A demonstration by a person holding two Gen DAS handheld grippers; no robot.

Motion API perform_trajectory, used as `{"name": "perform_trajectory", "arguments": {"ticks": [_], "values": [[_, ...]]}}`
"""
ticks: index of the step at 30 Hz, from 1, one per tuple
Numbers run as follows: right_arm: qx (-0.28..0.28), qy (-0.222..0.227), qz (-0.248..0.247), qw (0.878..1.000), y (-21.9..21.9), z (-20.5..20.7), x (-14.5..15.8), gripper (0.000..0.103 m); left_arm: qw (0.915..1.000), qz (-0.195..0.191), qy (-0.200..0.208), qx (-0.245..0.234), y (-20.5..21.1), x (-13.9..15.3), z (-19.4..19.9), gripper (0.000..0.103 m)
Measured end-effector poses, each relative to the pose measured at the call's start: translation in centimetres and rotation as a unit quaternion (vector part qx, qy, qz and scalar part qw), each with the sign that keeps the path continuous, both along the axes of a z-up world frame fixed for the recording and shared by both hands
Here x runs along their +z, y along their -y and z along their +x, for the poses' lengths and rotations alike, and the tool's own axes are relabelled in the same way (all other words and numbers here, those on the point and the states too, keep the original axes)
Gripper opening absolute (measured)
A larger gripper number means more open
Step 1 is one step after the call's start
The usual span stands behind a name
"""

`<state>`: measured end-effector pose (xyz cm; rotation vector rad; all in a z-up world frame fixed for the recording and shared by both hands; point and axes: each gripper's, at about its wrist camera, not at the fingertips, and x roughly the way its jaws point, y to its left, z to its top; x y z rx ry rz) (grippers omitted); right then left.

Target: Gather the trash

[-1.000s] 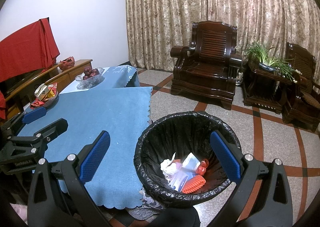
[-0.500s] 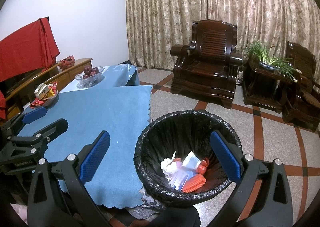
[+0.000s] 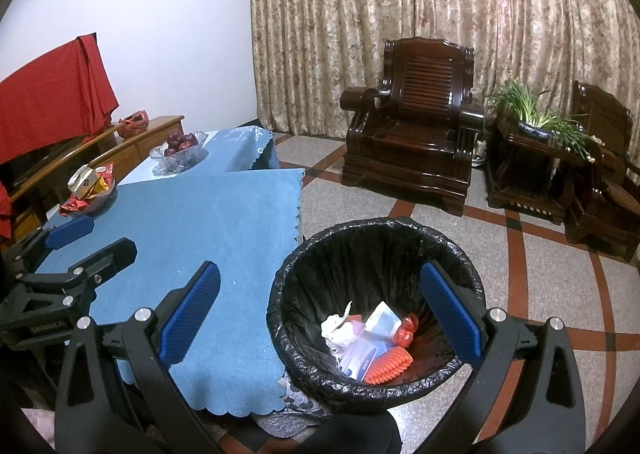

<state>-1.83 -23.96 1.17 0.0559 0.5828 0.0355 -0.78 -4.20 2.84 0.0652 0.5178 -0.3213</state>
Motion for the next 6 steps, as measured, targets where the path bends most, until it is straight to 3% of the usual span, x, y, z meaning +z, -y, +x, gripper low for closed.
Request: {"name": "perform_trajectory", "arguments": {"ticks": [6], "values": [[0.001, 0.0, 0.0, 1.0, 0.09, 0.07, -0.2, 0.098, 1.0, 0.001, -0.002, 0.0, 0.16, -0.04, 0.1, 0.097]]}}
